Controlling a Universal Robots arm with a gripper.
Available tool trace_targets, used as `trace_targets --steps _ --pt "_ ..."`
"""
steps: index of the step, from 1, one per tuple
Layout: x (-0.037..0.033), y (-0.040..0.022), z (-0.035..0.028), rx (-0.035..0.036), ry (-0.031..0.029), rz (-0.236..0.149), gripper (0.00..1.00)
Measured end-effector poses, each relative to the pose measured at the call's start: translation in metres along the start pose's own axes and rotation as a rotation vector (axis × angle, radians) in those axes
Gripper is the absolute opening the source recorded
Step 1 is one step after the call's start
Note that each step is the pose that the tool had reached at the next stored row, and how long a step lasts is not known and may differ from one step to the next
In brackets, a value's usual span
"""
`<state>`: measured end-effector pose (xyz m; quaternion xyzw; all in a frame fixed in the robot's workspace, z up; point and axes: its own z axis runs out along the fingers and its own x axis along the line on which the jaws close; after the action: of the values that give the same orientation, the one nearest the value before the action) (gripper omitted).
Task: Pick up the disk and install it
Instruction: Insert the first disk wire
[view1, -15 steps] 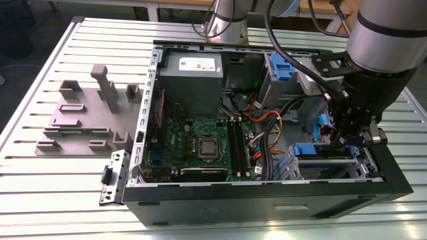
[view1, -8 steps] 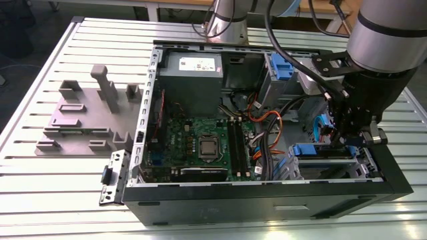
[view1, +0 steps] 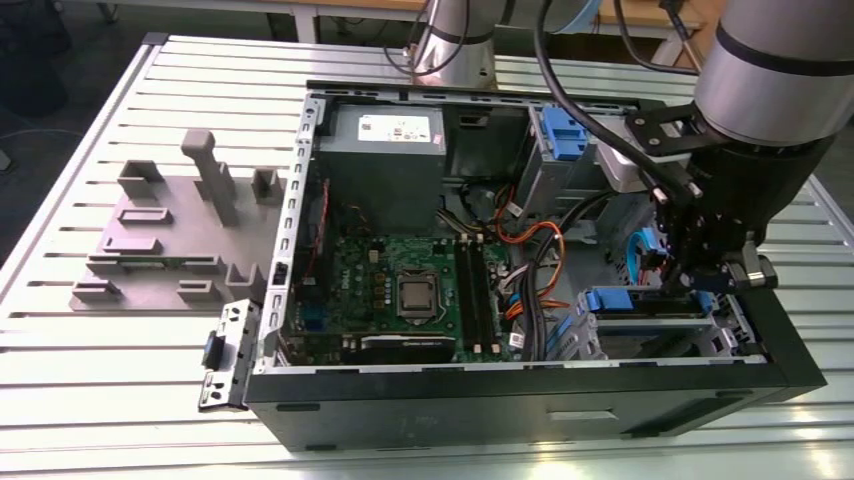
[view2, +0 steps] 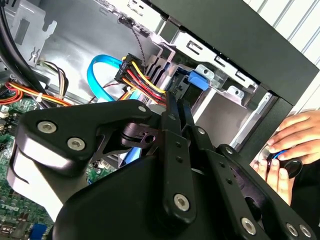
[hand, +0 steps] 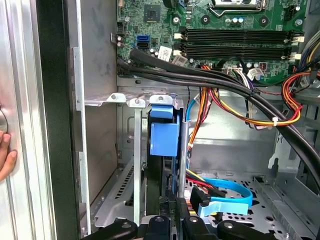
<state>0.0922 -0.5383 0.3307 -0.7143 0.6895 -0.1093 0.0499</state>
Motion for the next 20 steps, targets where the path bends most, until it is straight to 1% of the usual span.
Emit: trace_targets --steps 4,20 --pt "0.0 -0.0013 0.0003 0.0 0.0 0.0 0.16" --pt "0.0012 -0.0012 0.0011 -0.0001 0.0002 0.0 0.16"
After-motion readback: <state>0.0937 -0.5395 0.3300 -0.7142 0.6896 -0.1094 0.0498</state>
